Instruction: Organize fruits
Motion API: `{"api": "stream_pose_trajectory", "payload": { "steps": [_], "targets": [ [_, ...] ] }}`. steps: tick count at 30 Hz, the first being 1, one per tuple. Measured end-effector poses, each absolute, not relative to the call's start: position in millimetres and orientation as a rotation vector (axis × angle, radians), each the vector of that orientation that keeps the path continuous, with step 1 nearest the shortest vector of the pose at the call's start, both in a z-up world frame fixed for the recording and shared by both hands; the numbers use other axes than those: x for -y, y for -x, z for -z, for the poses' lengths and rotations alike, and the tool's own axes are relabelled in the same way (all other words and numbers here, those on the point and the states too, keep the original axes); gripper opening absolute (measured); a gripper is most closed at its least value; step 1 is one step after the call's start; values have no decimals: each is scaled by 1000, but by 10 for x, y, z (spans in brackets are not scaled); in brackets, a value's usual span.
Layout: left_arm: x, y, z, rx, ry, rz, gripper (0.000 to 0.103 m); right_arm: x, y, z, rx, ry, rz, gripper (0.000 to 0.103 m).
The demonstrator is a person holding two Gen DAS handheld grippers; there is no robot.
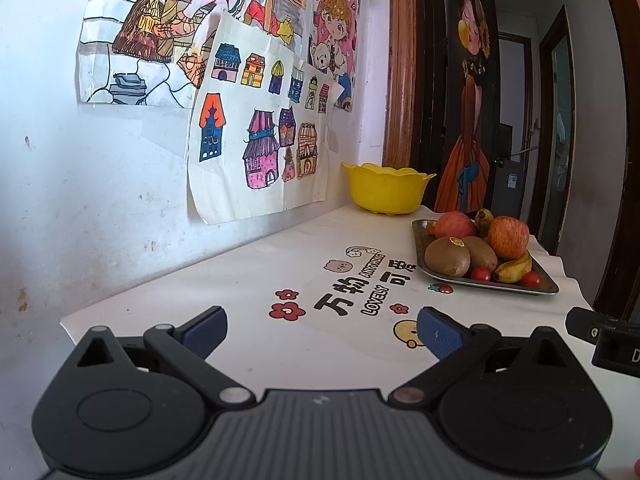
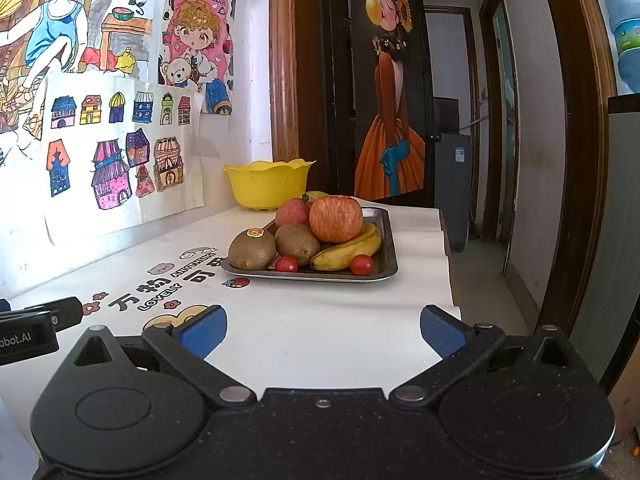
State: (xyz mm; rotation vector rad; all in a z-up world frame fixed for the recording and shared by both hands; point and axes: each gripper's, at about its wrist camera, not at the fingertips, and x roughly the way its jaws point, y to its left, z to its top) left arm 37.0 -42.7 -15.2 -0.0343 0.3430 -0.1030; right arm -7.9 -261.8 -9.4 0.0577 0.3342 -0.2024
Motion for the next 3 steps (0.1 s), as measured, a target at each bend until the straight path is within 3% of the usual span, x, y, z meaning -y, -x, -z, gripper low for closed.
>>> {"api": "stream_pose_trajectory", "payload": {
  "steps": [3],
  "targets": [
    [420, -372, 150, -343, 34, 103, 103, 2617, 79, 93, -334, -58, 203, 102]
  ]
}}
